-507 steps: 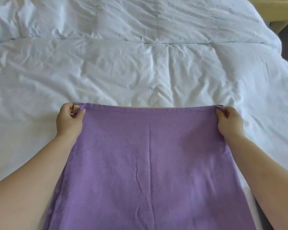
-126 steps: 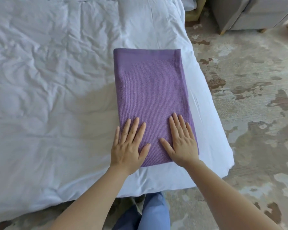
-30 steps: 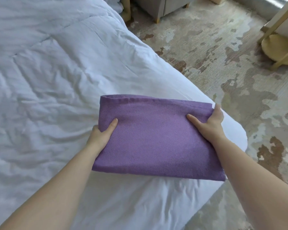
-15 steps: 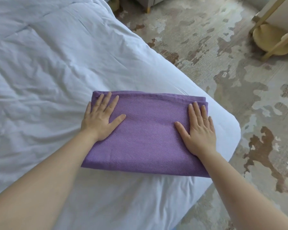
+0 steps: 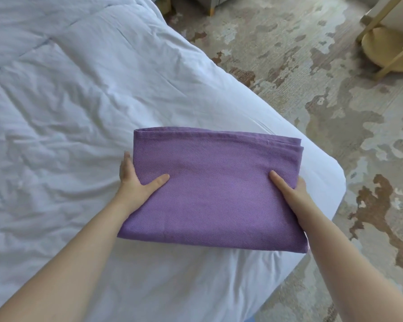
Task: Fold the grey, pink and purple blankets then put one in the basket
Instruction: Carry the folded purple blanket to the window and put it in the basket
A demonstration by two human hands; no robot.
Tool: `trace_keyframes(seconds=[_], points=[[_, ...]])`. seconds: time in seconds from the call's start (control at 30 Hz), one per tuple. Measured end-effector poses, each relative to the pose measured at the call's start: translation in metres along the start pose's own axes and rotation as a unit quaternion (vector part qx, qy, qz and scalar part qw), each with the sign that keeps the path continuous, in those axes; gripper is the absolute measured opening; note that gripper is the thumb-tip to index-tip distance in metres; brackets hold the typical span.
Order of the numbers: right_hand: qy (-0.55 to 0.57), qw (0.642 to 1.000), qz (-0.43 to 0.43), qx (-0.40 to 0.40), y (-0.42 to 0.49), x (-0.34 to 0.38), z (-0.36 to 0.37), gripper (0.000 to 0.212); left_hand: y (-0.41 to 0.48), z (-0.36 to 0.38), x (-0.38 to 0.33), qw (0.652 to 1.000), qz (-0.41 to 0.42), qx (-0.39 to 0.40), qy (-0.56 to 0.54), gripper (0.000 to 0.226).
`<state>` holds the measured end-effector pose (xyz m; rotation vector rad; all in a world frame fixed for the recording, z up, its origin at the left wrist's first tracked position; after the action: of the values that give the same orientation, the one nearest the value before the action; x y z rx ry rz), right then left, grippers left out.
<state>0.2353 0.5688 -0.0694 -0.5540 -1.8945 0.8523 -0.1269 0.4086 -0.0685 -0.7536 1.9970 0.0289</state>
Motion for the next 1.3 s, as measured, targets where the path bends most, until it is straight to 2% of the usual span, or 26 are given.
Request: trace_keyframes(seconds=[0.07, 0.13, 0.2, 0.33, 0.4, 0.5, 0.63, 0.73, 0.8, 0.93, 1.03, 1.1, 1.17, 1.3], points=[[0.014, 0.997, 0.027, 0.065, -0.001, -0.003, 0.001, 0.075, -0.007, 0.002, 0.008, 0.987, -0.077, 0.031, -0.139, 0.108], [0.010, 0.992, 0.059, 0.113, 0.001, -0.009, 0.003, 0.063, -0.014, 0.009, 0.015, 0.956, -0.147, 0.111, -0.230, 0.090], [-0.003, 0.988, 0.090, 0.125, 0.005, -0.013, 0.003, 0.069, -0.019, 0.013, 0.020, 0.928, -0.200, 0.161, -0.270, 0.075], [0.026, 0.982, 0.132, 0.132, -0.003, -0.010, 0.001, 0.078, -0.022, 0.013, 0.018, 0.900, -0.242, 0.175, -0.316, 0.053], [0.032, 0.983, 0.131, 0.125, -0.011, -0.001, -0.003, 0.078, -0.022, 0.009, 0.008, 0.895, -0.232, 0.165, -0.343, 0.049], [0.023, 0.989, 0.111, 0.099, -0.026, 0.013, -0.017, 0.078, -0.030, 0.002, -0.013, 0.890, -0.222, 0.166, -0.363, 0.058], [0.032, 0.996, 0.046, 0.072, -0.061, 0.036, -0.046, 0.061, -0.050, -0.014, -0.052, 0.892, -0.173, 0.167, -0.382, 0.059], [0.063, 0.998, -0.019, 0.025, -0.091, 0.051, -0.082, 0.069, -0.070, -0.022, -0.089, 0.897, -0.132, 0.160, -0.391, 0.049], [0.083, 0.994, -0.025, 0.062, -0.112, 0.055, -0.099, 0.071, -0.083, -0.022, -0.114, 0.902, -0.107, 0.167, -0.384, 0.055], [0.124, 0.984, 0.030, 0.124, -0.144, 0.054, -0.143, 0.065, -0.098, -0.008, -0.161, 0.915, -0.079, 0.179, -0.353, 0.065], [0.142, 0.984, 0.027, 0.104, -0.146, 0.054, -0.189, 0.069, -0.097, 0.017, -0.197, 0.926, -0.065, 0.175, -0.329, 0.063], [0.149, 0.985, 0.022, 0.083, -0.135, 0.055, -0.225, 0.078, -0.090, 0.043, -0.224, 0.929, -0.057, 0.177, -0.319, 0.062], [0.163, 0.984, 0.020, 0.072, -0.118, 0.052, -0.264, 0.086, -0.078, 0.076, -0.253, 0.931, -0.048, 0.184, -0.310, 0.064], [0.182, 0.980, 0.025, 0.079, -0.074, 0.052, -0.354, 0.088, -0.048, 0.163, -0.324, 0.936, -0.028, 0.203, -0.288, 0.066]])
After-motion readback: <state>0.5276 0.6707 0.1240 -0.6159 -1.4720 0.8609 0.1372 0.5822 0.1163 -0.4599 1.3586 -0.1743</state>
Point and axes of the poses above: each hand's wrist, its own y-axis towards the middle knuckle, its own z-axis out of the palm, x = y × z, the point moved 5 cm from there along y, towards the middle knuckle, and after that the axes turned 12 degrees about z, right-handed, at the moved point
